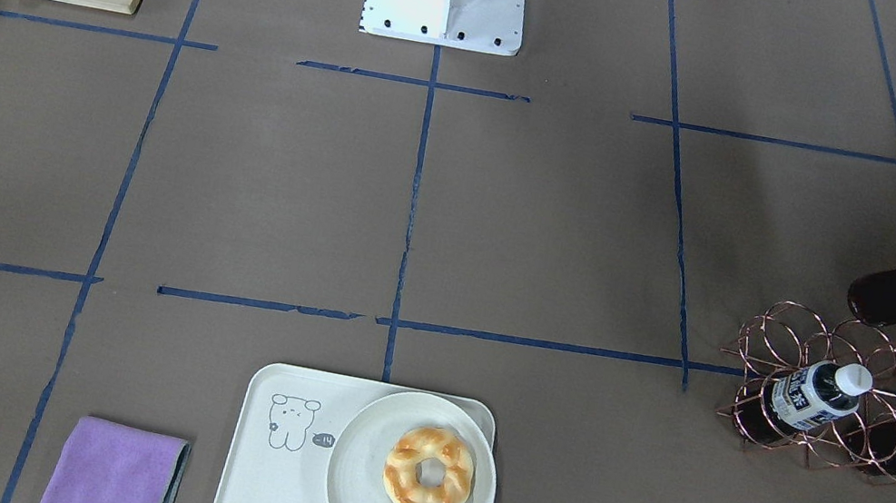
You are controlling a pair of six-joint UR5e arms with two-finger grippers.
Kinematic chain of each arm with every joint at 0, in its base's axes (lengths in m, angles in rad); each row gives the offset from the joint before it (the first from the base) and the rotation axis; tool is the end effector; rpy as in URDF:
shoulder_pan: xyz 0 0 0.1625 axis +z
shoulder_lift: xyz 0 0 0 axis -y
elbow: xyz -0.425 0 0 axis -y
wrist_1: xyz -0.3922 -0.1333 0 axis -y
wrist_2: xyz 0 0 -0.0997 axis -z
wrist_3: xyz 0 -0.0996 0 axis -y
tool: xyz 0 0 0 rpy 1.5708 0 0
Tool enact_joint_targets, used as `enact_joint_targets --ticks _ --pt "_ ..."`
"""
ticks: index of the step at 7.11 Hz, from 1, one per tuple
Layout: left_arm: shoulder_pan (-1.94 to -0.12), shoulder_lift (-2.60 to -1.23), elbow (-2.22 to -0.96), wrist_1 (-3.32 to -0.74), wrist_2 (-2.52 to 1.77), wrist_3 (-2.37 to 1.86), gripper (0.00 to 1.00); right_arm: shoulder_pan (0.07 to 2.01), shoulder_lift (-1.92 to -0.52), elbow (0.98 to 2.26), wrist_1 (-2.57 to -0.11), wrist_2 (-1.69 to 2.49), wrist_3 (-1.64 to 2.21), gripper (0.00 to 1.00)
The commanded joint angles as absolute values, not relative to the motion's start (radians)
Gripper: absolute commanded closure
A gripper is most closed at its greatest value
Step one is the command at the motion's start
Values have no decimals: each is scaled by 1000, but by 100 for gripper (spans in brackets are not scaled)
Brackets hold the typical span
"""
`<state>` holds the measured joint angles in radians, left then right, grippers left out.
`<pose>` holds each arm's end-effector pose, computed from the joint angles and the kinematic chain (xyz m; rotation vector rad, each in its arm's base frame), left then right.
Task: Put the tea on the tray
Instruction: 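Lower the left gripper onto a dark tea bottle in the rack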
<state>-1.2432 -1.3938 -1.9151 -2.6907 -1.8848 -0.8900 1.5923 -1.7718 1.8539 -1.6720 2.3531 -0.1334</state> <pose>0.0415 -0.4408 0.4463 0.8944 0.9524 -0.2785 0.0718 -0.4029 0.6193 0.0425 -0.7817 -0.0987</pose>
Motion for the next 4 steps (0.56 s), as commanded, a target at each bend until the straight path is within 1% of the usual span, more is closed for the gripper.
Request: enact_joint_targets --ticks 1,2,4 --pt "-1250 -1403 -1965 -2688 -1931 -984 98 1592 -1772 1855 -1672 2353 -133 0" --pt "-1247 -1408 -1995 -2681 -1934 -989 99 1592 -1772 1853 -1672 2353 -133 0" --pt "-1180 -1439 -2000 -2652 -1928 -1046 100 1592 -1772 1853 -1672 2353 -133 0"
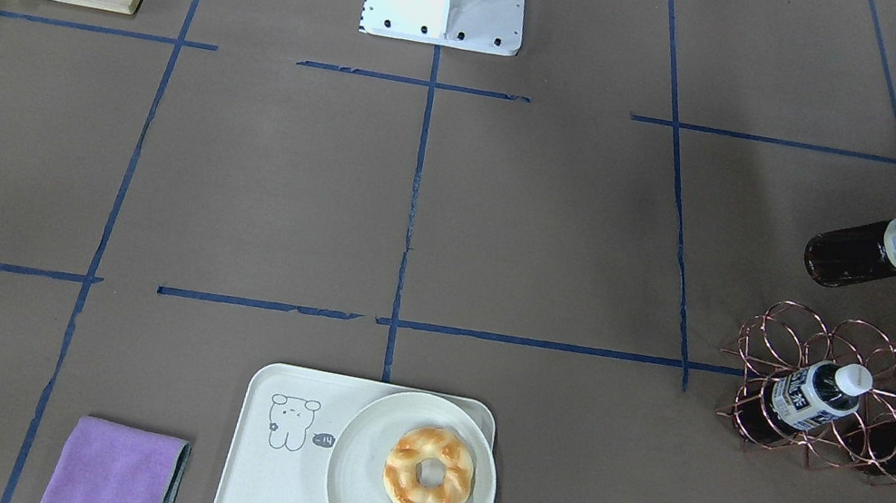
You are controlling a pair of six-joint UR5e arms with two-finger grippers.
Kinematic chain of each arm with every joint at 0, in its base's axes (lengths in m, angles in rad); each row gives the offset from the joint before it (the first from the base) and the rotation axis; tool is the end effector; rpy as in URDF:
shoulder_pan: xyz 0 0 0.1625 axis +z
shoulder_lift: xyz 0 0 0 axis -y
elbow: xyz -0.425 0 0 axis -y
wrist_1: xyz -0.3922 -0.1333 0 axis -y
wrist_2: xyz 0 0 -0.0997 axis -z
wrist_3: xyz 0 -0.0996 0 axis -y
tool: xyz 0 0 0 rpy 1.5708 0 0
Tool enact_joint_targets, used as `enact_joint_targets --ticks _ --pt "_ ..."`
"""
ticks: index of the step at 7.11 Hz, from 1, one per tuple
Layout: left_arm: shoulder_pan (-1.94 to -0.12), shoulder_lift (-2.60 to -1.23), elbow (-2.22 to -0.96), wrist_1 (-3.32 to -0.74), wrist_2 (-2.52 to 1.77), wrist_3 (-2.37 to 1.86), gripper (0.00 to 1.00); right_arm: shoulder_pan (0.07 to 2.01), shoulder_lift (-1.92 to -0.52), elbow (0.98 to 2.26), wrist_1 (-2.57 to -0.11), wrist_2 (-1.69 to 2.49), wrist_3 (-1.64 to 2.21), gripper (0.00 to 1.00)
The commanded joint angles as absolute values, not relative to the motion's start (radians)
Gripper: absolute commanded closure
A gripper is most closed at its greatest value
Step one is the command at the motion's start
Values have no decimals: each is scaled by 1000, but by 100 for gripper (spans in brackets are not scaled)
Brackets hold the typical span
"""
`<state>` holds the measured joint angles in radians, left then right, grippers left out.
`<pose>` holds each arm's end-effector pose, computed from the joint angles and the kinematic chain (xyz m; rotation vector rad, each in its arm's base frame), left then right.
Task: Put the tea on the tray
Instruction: 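Lower the left gripper onto a dark tea bottle in the rack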
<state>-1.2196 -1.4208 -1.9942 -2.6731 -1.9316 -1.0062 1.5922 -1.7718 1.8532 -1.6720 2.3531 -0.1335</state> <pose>0.0540 -0.4327 0.3971 0.8702 1.0901 -0.2979 0.0717 -0.4029 0.6197 0.0418 -0.7817 -0.0986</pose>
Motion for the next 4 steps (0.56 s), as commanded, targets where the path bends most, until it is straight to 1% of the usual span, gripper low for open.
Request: enact_joint_targets --ticks 1,2,3,4 --pt "-1134 -1491 -2003 -2602 -1867 -1078 100 1592 -1772 1855 -1672 2353 -133 0" --pt "-1053 -1497 -2009 -2582 -1774 -1081 100 1592 -1772 1855 -1671 2353 -133 0" --pt "-975 -1543 -2013 -2527 -1675 -1101 100 1592 -1772 1855 -1671 2353 -133 0" --pt "-916 -1599 -2043 -2416 -1592 -1124 100 1592 -1772 1856 -1671 2353 -133 0"
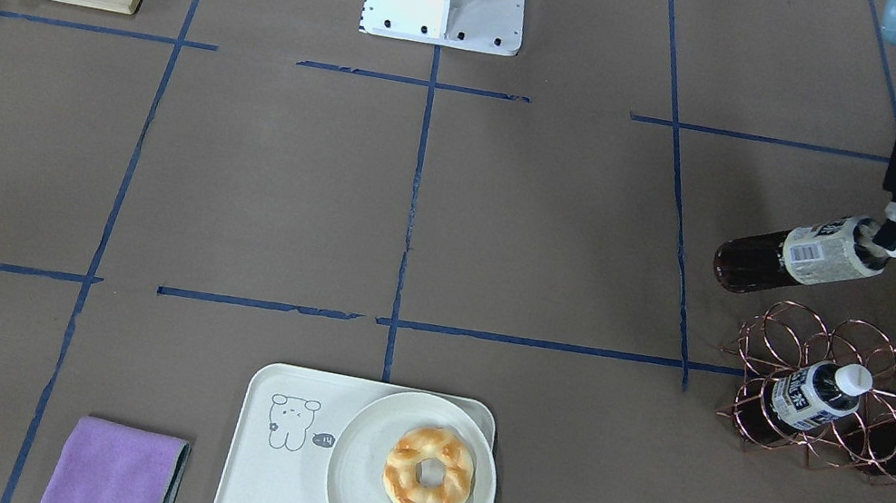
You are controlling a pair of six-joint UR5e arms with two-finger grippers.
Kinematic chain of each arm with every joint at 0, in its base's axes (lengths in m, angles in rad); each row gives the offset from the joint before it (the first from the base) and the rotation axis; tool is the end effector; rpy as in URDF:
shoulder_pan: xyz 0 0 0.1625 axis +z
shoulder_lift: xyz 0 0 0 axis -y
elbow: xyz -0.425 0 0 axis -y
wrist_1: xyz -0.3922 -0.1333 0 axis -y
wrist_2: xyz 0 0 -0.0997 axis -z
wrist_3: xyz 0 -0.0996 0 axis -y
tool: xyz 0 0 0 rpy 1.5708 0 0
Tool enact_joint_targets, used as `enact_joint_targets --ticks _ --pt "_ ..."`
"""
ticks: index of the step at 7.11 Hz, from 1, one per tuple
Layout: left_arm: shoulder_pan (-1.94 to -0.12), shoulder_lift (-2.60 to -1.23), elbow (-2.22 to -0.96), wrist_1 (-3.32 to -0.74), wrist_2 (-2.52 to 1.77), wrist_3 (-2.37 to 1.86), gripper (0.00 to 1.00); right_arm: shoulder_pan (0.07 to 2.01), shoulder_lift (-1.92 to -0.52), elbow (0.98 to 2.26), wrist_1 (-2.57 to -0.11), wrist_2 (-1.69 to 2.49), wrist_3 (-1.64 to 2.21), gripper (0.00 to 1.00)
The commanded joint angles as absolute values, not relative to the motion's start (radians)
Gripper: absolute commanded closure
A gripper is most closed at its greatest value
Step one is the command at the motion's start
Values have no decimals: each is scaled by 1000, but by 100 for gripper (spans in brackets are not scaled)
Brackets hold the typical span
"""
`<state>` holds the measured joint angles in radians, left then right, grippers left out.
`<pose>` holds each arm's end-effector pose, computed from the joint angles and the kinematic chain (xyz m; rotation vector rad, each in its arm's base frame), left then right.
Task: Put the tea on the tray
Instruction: 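Close the left gripper on the bottle and lift it out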
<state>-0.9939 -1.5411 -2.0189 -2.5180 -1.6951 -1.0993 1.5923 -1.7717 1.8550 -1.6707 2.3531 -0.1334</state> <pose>0.1511 -0.4539 0.3505 0.8397 1.0901 -0.3532 0.0718 -0.4031 0.6186 0.0449 -0.7815 -0.0996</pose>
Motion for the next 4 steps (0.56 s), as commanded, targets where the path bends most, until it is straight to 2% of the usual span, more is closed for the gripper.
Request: enact_joint_targets --ticks 1,4 --pt "-847 -1644 -2093 -2278 -1494 -1126 100 1592 -1772 1856 -1671 2353 -133 0" --pt "-601 -1924 -2109 -1865 -1147 -1224 100 1592 -1772 1856 -1671 2353 -133 0"
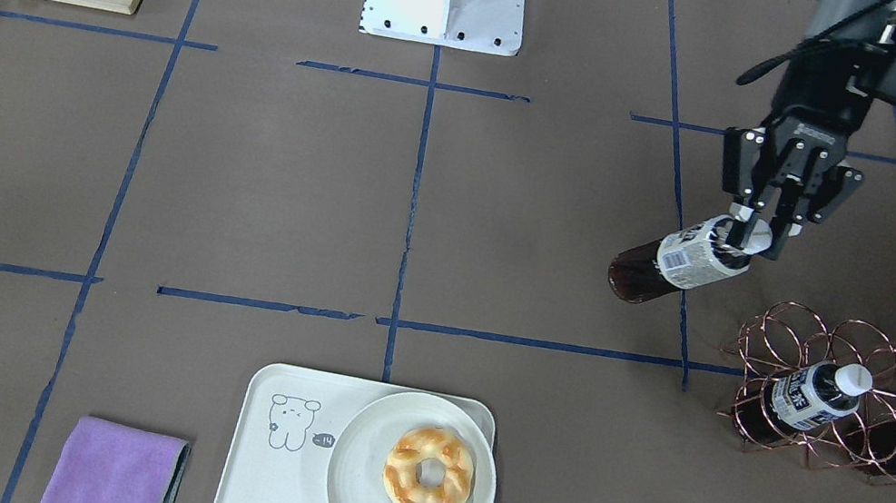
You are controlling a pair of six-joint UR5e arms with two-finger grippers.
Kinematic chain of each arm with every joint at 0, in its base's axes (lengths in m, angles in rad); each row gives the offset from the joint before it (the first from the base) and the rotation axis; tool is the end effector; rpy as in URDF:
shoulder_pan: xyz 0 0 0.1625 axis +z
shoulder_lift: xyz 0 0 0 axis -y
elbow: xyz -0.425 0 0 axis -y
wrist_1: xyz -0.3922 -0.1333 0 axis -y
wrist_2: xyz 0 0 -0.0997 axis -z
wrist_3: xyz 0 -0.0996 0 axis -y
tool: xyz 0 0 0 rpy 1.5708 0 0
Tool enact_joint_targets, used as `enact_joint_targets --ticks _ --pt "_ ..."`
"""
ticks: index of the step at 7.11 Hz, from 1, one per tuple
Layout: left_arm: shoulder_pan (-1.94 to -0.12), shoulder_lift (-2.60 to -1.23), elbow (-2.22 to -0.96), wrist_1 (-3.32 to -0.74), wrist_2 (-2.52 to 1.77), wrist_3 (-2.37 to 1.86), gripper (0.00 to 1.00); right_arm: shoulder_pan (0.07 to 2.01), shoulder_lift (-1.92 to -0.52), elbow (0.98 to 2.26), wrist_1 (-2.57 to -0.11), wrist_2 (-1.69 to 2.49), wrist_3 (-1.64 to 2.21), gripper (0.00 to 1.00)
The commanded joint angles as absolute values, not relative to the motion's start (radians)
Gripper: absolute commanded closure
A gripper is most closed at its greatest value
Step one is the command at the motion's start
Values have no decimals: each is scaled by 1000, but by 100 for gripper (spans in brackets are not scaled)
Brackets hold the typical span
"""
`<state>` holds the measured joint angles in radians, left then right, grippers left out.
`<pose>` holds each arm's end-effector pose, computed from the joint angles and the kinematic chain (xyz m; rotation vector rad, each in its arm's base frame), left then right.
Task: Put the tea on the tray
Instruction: 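Close the left gripper on the bottle and lift it out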
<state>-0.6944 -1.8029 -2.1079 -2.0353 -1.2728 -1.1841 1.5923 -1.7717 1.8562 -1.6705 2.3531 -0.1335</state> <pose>0.2820 -0.4464 0.2407 0.8592 0.9239 -0.4498 0.0718 -0.4032 0.6180 0.0462 -0.7814 -0.1003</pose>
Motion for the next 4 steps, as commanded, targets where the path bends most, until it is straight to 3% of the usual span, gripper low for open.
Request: enact_joint_targets --ticks 1,4 --pt "-525 -2015 -2099 -1741 -1049 -1283 100 1592 -1772 1855 -1671 2353 -133 0" --pt "-373 -2210 -1963 -1596 -785 -1354 100 1592 -1772 1855 -1671 2353 -133 0"
